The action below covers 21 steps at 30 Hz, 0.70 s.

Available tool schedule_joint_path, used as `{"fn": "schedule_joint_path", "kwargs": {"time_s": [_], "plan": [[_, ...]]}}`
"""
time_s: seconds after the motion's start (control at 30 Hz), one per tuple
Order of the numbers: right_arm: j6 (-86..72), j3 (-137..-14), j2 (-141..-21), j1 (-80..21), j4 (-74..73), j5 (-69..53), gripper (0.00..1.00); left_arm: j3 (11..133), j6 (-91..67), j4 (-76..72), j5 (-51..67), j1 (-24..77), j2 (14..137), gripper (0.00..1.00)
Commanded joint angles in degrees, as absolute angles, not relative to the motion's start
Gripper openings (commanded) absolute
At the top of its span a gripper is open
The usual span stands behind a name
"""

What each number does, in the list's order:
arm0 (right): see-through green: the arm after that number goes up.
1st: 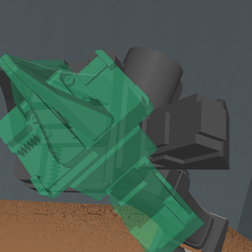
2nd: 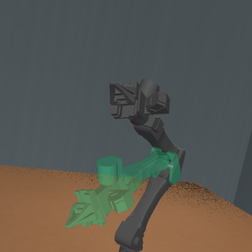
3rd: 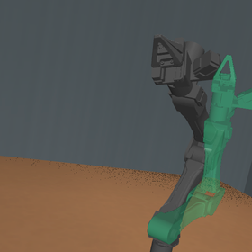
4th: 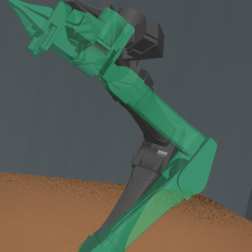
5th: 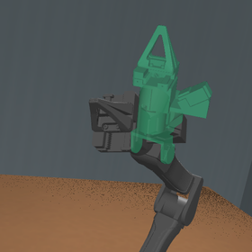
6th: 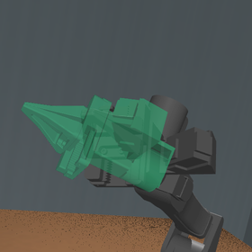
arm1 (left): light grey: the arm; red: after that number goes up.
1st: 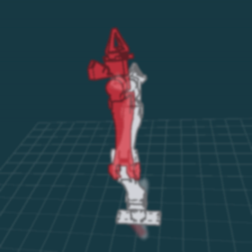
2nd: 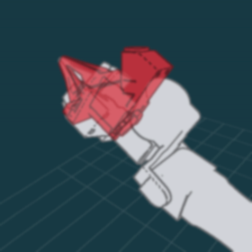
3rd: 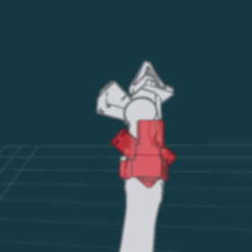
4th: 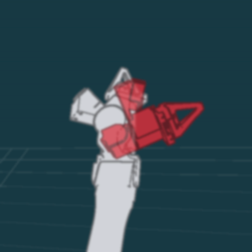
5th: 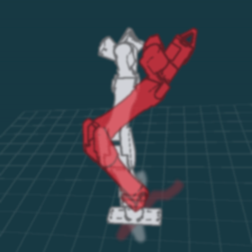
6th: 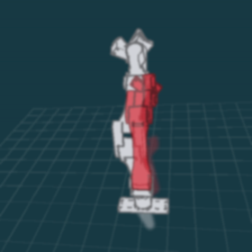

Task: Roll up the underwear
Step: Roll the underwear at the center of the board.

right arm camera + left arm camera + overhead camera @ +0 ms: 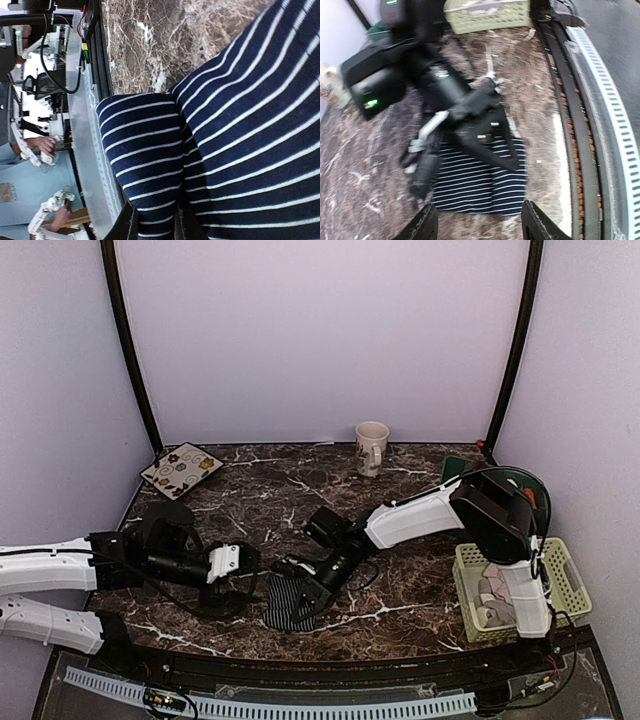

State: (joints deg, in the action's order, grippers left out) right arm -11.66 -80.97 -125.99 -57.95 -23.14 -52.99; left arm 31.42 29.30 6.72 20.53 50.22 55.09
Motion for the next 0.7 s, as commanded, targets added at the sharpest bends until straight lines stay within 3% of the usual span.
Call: {"fn": "schedule_joint_path", "kwargs": {"time_s": [0.0, 0.17, 0.67], "plan": [[-15.95, -79.24, -129.44, -56.77, -23.93, -54.86, 0.00, 29.69, 27.61, 4.47, 17.19, 56.24, 58.52, 0.60], [-17.58, -78.93, -130.42, -56.10, -23.14, -54.57, 0.00, 32.08, 27.29, 3.55, 13.31, 61.66, 68.70, 0.59], [-19.85, -77.41, -130.49, -55.05, -21.75, -54.12, 0.02, 38.50, 29.17, 2.18, 9.37, 63.19, 83.39, 0.58]]}}
